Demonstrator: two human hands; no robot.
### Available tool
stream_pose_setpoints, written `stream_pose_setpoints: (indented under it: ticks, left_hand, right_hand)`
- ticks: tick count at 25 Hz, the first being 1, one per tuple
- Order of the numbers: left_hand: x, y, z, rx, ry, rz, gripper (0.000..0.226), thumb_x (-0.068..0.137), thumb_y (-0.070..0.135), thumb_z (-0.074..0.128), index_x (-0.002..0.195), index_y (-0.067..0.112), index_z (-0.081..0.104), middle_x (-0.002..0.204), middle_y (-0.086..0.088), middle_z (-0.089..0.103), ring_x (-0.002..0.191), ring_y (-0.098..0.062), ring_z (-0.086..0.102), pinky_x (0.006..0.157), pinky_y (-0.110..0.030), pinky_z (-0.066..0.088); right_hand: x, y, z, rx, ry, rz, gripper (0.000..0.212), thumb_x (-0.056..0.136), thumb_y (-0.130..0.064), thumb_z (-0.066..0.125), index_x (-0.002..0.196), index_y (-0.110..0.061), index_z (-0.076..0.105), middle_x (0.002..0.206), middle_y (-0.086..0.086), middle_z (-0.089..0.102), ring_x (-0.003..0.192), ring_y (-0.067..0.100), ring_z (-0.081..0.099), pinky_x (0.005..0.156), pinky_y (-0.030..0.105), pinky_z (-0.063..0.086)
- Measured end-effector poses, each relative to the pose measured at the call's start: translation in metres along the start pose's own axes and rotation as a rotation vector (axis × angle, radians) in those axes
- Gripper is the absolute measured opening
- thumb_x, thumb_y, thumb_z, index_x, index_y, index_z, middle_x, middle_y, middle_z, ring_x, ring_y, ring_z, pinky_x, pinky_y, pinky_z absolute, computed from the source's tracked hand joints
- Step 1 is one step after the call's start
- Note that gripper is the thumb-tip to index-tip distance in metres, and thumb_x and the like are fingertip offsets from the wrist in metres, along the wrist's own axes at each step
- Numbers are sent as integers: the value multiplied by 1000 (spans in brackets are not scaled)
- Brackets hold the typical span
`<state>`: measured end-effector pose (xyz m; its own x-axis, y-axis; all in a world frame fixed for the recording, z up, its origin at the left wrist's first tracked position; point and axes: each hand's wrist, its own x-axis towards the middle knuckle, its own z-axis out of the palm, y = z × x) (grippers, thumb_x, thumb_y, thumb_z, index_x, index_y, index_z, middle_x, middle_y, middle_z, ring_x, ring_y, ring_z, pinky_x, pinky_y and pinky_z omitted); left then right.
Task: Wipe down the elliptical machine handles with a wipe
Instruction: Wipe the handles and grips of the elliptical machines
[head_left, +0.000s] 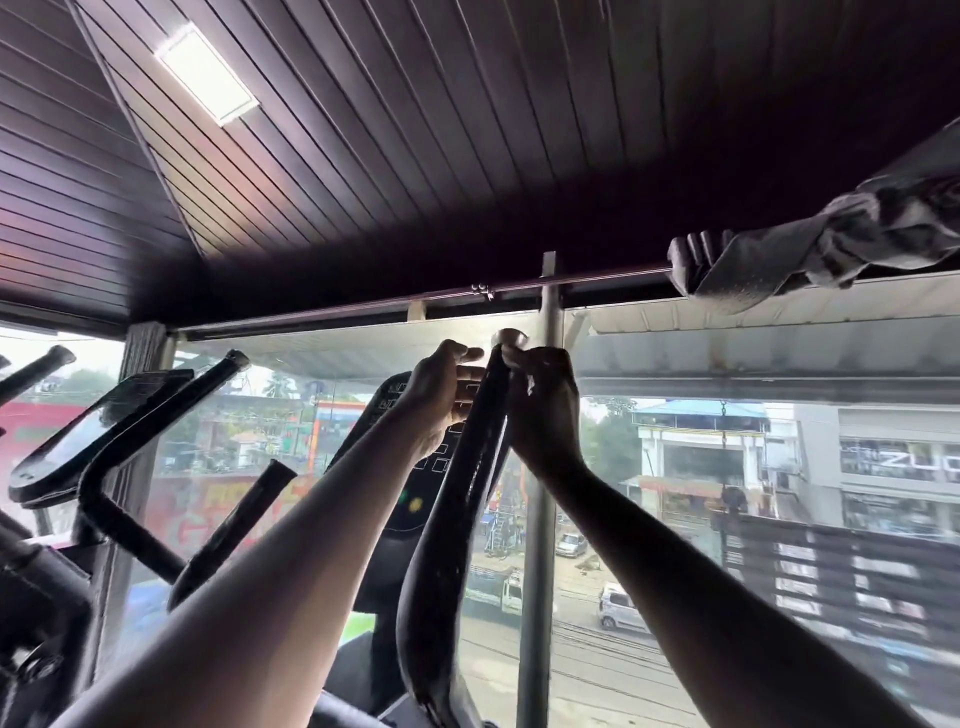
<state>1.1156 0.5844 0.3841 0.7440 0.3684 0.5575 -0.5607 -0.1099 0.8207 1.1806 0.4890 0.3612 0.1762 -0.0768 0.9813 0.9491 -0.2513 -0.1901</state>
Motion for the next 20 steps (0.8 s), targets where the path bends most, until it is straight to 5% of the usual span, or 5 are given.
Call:
stream_pose_setpoints:
  ticks: [3, 5, 7, 10, 20]
  left_hand:
    - [-1, -1, 0, -23, -32, -10, 33, 99, 26, 32, 100, 12, 62, 86, -7, 63, 78, -22, 55, 79, -38, 40]
    - [-1, -2, 0, -33, -37, -7, 32, 99, 26, 33, 100, 13, 62, 86, -8, 63, 80, -23, 56, 80, -38, 40]
    - [-2, -3, -4, -45, -51, 1, 32, 99, 26, 33, 101, 13, 62, 87, -8, 62, 80, -22, 55, 82, -39, 41]
    - [-4, -4, -6, -79, -61, 4, 33, 100, 26, 32, 99, 12, 62, 85, -5, 62, 73, -18, 53, 75, -36, 41]
    - [-17, -8, -18, -177, -73, -27, 35, 101, 25, 29, 117, 10, 56, 89, -5, 60, 74, -15, 54, 69, -32, 43]
  right_hand:
    - [8, -16, -7, 155, 24, 212, 24, 96, -7, 51, 84, -16, 70, 72, -13, 64, 63, 4, 57, 64, 29, 47]
    - [17, -28, -10, 194, -21, 347, 35, 96, -11, 52, 64, -24, 55, 49, -15, 49, 45, 3, 48, 51, 27, 37]
    - [4, -35, -10, 107, -68, 288, 25, 97, -12, 51, 77, -22, 63, 70, -14, 52, 57, -3, 50, 57, 20, 45]
    - [-13, -25, -15, -191, -133, -134, 14, 91, -10, 59, 93, -12, 72, 100, 4, 62, 89, 16, 59, 72, 25, 49]
    - [20, -42, -29, -415, -648, -485, 16, 85, -7, 58, 84, -2, 73, 88, 12, 73, 90, 26, 64, 82, 27, 42]
